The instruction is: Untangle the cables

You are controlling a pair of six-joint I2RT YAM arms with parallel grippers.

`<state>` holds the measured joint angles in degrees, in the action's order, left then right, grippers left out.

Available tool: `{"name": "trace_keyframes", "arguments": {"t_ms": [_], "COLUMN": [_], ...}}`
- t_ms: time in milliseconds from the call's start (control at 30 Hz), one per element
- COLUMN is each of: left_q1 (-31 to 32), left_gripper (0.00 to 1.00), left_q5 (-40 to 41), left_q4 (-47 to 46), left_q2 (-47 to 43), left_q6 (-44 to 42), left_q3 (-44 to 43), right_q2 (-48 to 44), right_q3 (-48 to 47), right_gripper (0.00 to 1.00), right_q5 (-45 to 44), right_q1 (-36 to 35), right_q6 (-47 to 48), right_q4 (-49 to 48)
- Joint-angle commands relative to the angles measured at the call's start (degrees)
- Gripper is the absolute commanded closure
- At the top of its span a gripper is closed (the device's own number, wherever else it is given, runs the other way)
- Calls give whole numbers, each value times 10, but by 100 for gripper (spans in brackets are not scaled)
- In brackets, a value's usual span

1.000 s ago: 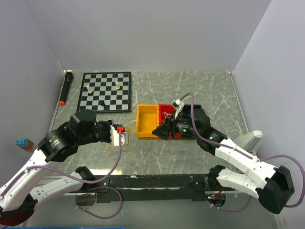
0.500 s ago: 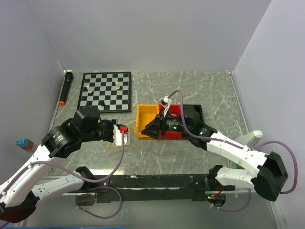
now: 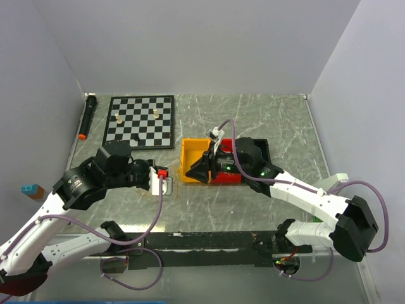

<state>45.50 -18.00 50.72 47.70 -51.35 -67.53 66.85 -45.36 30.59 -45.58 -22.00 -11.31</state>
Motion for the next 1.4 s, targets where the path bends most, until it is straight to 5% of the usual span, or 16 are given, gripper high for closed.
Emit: {"name": "trace_keyframes", "arguments": {"t_ms": [0, 200, 733, 967, 1367], "left_q1": [2, 3, 1, 1, 2], "left_gripper": [99, 99, 99, 99, 99], "left_q5": [-24, -27, -19, -4, 23], "left_q4": [-3, -1, -13, -9, 8], "left_q2": [-8, -8, -15, -31, -57], "left_q6": [-6, -6, -7, -18, -47], "left_q3": [-23, -25, -13, 13, 83], "right_q2": [10, 20, 14, -93, -207], "right_q3": [-39, -38, -32, -10, -96], "right_gripper": [44, 49, 100, 100, 100], "right_q5": [20, 31, 48, -75, -462], "right_q1": [-2, -1, 1, 87, 158], "right_q6": [8, 8, 1, 22, 126], "right_q4": [-47, -70, -42, 51, 195]}}
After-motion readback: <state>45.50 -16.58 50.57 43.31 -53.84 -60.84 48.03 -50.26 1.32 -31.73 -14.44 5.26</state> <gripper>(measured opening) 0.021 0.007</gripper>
